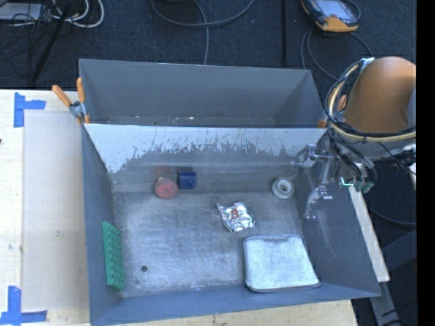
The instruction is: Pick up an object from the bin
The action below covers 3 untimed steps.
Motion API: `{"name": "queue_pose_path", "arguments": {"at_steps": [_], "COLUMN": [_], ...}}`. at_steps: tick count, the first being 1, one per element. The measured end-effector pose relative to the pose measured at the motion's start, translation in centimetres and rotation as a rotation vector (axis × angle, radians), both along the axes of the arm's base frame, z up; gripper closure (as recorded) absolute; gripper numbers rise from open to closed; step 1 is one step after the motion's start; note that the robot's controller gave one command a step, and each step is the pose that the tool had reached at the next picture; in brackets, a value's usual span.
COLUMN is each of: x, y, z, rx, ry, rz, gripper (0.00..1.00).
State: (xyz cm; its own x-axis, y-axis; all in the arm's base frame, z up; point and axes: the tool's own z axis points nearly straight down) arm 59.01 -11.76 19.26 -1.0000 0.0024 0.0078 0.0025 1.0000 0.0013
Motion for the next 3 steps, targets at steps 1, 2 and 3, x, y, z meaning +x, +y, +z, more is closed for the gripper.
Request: {"name": "queue_pose_path", "arguments": {"at_steps": [1,2,3], "x": [0.8,0.3,-0.4], "y": [6.7,9.8,11.7], "z": [-11.9,-9.3,-9.4], "rx": [-0.004,-0.004,-0.007], "ry": [-0.007,-0.007,-0.003], "rz": [-0.581,-0.787,-1.078], "gripper": [0.0,0.0,0.0]}}
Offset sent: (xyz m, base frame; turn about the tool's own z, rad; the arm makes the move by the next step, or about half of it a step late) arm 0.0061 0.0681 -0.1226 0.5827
